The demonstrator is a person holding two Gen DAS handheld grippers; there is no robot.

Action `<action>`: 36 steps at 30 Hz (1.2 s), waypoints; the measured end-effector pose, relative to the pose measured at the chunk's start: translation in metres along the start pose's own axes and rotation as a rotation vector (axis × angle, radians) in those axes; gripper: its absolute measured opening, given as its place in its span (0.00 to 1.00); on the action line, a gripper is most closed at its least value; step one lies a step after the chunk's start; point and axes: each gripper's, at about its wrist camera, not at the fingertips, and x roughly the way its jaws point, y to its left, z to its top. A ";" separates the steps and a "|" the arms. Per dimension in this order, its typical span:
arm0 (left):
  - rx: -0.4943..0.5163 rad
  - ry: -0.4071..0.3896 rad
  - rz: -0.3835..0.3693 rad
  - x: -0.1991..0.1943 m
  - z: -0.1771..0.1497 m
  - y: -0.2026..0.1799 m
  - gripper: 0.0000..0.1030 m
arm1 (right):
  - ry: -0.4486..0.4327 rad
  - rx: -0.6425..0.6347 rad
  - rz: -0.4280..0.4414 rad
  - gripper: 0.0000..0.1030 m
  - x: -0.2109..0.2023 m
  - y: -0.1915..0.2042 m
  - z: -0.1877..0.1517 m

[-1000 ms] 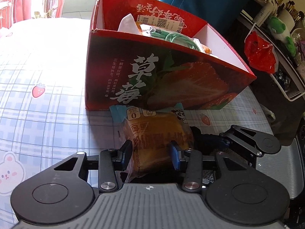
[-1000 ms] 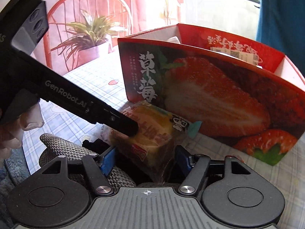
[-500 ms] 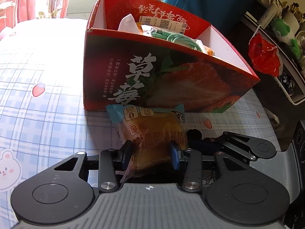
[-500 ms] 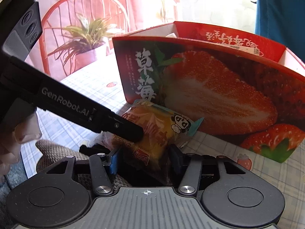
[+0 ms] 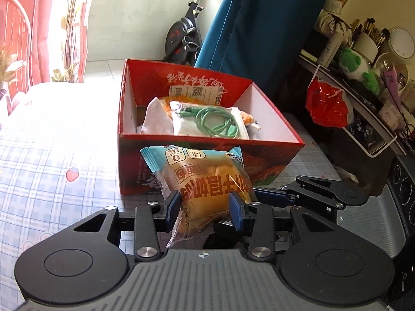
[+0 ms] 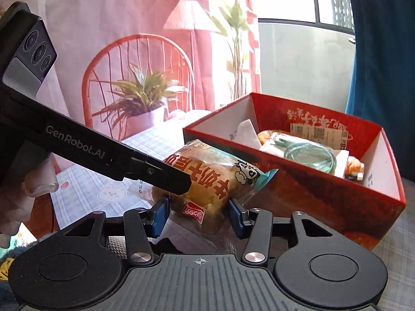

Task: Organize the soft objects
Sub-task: 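Lift the bread roll with both grippers and carry it into the box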

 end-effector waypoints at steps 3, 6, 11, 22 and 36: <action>0.017 -0.034 -0.003 -0.013 0.009 -0.009 0.41 | -0.020 -0.012 0.001 0.44 -0.012 -0.001 0.015; 0.031 -0.064 -0.010 -0.019 0.019 -0.016 0.41 | -0.036 -0.018 -0.006 0.44 -0.020 -0.006 0.031; 0.050 -0.102 -0.019 -0.021 0.039 -0.024 0.44 | -0.064 -0.036 -0.032 0.44 -0.028 -0.016 0.052; 0.050 -0.098 -0.011 0.022 0.081 -0.018 0.45 | -0.068 -0.022 -0.071 0.44 0.000 -0.053 0.081; -0.047 0.010 -0.003 0.117 0.128 0.026 0.45 | 0.114 0.030 -0.112 0.44 0.095 -0.113 0.109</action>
